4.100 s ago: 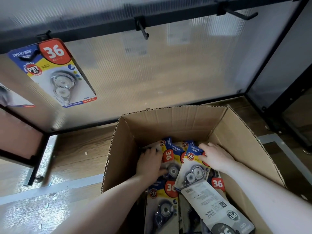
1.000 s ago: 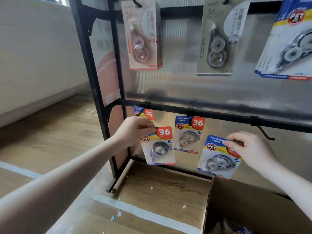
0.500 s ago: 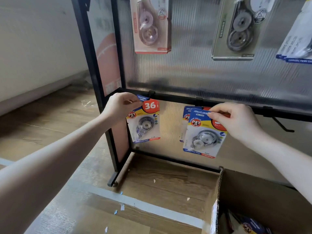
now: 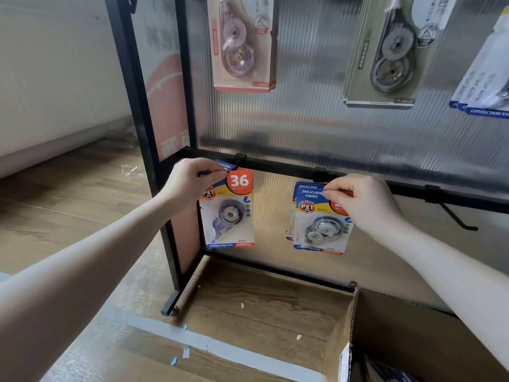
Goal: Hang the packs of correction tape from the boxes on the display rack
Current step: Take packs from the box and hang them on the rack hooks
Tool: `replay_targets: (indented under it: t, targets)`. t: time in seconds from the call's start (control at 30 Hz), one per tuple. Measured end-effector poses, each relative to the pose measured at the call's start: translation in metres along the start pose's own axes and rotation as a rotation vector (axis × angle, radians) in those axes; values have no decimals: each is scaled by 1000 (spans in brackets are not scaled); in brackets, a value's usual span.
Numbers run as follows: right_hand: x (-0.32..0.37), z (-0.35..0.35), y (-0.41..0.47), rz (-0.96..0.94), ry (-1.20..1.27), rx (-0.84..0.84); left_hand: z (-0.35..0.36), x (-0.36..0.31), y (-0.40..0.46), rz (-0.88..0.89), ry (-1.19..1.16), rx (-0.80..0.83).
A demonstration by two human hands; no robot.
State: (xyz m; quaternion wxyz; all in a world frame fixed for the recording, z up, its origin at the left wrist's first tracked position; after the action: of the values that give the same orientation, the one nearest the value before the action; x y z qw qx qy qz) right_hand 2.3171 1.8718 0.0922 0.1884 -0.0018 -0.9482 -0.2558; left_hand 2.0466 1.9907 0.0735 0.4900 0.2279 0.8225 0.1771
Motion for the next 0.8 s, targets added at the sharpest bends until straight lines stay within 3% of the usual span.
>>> replay_targets:
  t: [0.47,0.8]
  targets:
    - [-7,11,2,11,-2,89,2,14,2,-43,-136,68]
    - [-18,22,11,-24,-83,108,16,18,17,94,147,84]
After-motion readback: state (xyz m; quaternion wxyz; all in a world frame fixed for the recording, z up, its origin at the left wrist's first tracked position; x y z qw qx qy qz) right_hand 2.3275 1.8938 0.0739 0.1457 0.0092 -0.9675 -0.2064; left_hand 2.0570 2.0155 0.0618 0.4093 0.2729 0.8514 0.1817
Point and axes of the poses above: each hand's wrist, its own y-axis towards the middle knuckle, its own z-axis out of the palm, x = y × z, the point moved 2 cm from there along y, towards the middle knuckle, and after that the axes turned 7 degrees about -y, right-handed, at the moved point
